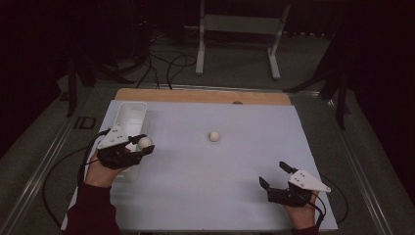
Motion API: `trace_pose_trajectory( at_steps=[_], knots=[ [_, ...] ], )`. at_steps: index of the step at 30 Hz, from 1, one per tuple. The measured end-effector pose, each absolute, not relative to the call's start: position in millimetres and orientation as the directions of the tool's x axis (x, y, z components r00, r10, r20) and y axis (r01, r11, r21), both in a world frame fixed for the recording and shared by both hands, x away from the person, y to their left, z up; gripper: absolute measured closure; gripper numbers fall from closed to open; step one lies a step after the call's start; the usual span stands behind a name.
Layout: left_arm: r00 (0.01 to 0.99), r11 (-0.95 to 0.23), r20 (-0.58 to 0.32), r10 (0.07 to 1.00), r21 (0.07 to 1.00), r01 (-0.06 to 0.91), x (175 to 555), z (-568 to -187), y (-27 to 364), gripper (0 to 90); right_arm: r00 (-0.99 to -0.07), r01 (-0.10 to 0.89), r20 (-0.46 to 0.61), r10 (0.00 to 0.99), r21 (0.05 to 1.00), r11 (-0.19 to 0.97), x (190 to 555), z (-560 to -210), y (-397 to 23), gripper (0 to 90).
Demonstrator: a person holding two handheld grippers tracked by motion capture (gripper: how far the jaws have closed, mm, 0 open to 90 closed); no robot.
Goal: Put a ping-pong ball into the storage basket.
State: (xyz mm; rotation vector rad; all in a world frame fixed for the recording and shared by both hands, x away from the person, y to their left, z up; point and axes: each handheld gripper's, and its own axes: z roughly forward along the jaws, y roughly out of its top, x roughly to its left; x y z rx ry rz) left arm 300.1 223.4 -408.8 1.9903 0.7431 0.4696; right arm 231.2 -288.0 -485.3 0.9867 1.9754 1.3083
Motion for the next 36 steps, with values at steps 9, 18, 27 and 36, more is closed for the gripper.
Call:
trace_pose_trajectory(
  at_steps=[9,18,27,36],
  knots=[
    [0.731,-0.374,0.025,0.682,0.87,0.32,299,-408,233,51.0,-0.567,0.267,-0.055,0.822,0.932,0.246,231,-485,-288,9.5],
    [0.723,-0.374,0.028,0.69,0.869,0.324,299,-408,238,51.1,-0.567,0.268,-0.049,0.822,0.933,0.241,231,-485,-288,9.5],
    [0.713,-0.362,0.022,0.701,0.872,0.329,298,-409,245,51.1,-0.567,0.268,-0.05,0.822,0.933,0.242,231,-485,-288,9.5],
    [0.705,-0.35,0.019,0.709,0.877,0.329,297,-408,252,51.1,-0.568,0.269,-0.047,0.822,0.933,0.239,231,-485,-288,9.5]
  ],
)
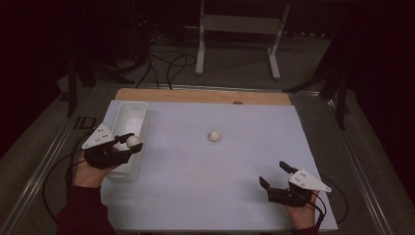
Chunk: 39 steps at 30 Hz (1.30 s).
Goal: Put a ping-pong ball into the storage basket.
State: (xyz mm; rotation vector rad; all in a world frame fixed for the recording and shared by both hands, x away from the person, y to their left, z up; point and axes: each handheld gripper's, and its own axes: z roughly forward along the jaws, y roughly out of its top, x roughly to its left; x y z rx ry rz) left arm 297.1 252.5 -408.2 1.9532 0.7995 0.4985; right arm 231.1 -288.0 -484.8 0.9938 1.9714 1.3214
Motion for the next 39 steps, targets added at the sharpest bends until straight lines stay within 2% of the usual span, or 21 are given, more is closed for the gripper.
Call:
trace_pose_trajectory(
  at_steps=[39],
  knots=[
    [0.648,-0.326,0.019,0.762,0.875,0.358,297,-415,273,51.1,-0.57,0.264,-0.052,0.82,0.933,0.243,231,-485,-286,9.5]
  ],
)
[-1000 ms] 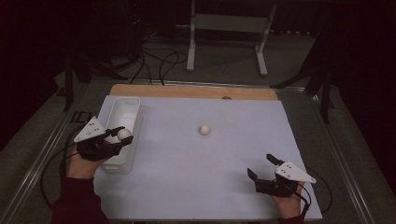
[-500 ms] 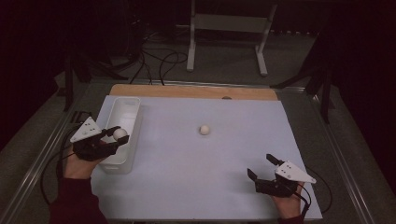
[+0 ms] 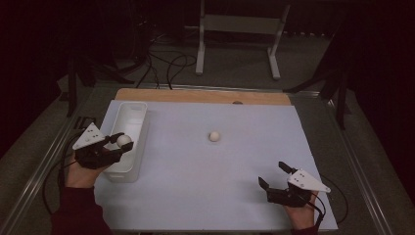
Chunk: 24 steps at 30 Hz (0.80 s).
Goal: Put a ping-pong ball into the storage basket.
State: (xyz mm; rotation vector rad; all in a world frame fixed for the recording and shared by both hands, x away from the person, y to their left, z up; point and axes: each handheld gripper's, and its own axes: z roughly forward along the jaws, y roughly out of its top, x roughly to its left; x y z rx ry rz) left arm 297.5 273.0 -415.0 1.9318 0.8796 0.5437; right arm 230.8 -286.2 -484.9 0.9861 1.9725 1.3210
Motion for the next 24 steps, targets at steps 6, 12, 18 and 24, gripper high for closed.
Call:
trace_pose_trajectory(
  at_steps=[6,12,18,24],
  knots=[
    [0.639,-0.327,0.02,0.769,0.871,0.367,298.0,-416.7,275.6,51.0,-0.572,0.264,-0.054,0.819,0.933,0.246,231.1,-485.2,-285.9,9.5],
    [0.628,-0.322,0.02,0.778,0.87,0.372,297.1,-417.1,279.7,51.0,-0.571,0.265,-0.05,0.819,0.933,0.242,230.6,-484.8,-285.7,9.5],
    [0.552,-0.276,0.022,0.833,0.883,0.38,297.9,-415.3,278.6,9.7,-0.57,0.265,-0.051,0.82,0.933,0.242,230.8,-484.7,-286.0,9.5],
    [0.553,-0.273,0.017,0.833,0.882,0.385,299.5,-415.2,273.6,0.4,-0.572,0.266,-0.053,0.819,0.932,0.246,231.2,-485.0,-285.4,9.5]
  ],
)
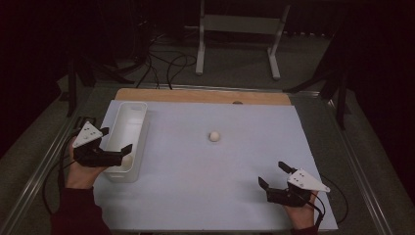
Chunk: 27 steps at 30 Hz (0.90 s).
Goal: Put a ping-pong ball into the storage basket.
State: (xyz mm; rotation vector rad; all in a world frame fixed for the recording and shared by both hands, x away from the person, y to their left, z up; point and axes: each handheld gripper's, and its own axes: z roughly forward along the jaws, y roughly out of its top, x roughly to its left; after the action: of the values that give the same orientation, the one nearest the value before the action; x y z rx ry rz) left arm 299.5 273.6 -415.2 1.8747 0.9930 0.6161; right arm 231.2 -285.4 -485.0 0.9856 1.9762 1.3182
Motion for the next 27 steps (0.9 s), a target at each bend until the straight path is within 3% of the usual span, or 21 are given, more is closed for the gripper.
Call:
trace_pose_trajectory(
  at_steps=[27],
  knots=[
    [0.623,-0.293,0.001,0.782,0.884,0.365,305,-413,239,0.2,-0.571,0.264,-0.05,0.82,0.934,0.241,233,-484,-284,9.5]
  ],
)
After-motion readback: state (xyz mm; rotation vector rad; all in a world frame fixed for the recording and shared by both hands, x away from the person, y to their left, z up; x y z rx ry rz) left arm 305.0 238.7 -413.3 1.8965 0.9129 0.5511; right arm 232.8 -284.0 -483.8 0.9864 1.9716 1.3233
